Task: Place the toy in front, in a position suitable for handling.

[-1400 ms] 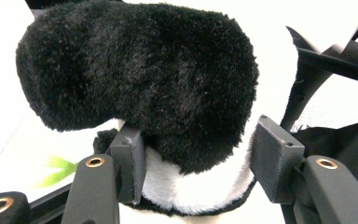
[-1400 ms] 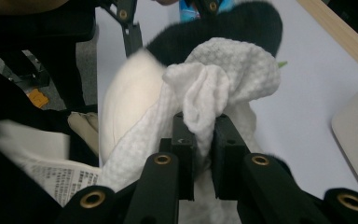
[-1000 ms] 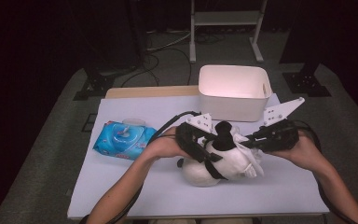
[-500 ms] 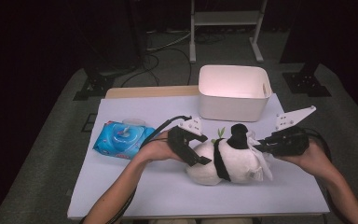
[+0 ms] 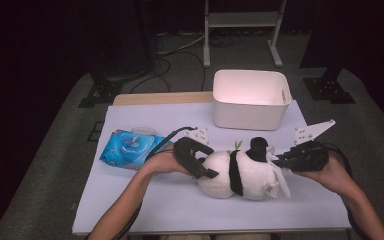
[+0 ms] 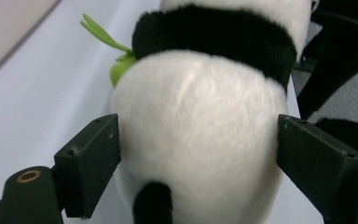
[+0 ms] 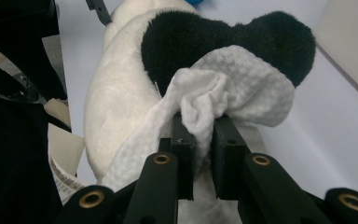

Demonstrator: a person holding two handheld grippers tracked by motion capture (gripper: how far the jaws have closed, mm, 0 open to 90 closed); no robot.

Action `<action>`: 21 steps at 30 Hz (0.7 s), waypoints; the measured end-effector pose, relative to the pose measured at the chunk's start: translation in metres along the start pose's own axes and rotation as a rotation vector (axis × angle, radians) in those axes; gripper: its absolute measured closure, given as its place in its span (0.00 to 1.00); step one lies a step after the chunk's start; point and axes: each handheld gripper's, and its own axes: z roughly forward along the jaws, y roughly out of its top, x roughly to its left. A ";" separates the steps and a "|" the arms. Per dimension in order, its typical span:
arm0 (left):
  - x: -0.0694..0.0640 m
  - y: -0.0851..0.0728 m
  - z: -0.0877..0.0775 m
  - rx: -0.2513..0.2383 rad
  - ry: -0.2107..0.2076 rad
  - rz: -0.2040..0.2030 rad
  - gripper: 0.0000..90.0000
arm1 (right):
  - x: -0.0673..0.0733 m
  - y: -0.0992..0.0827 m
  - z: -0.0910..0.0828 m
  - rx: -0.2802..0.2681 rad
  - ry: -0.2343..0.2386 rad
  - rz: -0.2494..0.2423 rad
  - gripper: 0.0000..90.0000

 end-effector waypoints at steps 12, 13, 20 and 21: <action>-0.006 -0.007 -0.008 -0.019 0.009 0.026 0.34 | -0.003 -0.002 -0.002 -0.068 0.052 0.019 0.89; -0.008 -0.008 -0.011 -0.006 0.015 0.033 0.34 | -0.001 0.004 -0.001 -0.059 0.043 -0.001 0.89; -0.012 -0.012 -0.016 -0.001 0.033 0.034 0.35 | 0.003 0.018 0.000 -0.055 0.039 -0.039 0.89; -0.014 -0.011 -0.016 0.004 0.037 0.036 0.35 | 0.004 0.019 0.001 -0.058 0.041 -0.038 0.89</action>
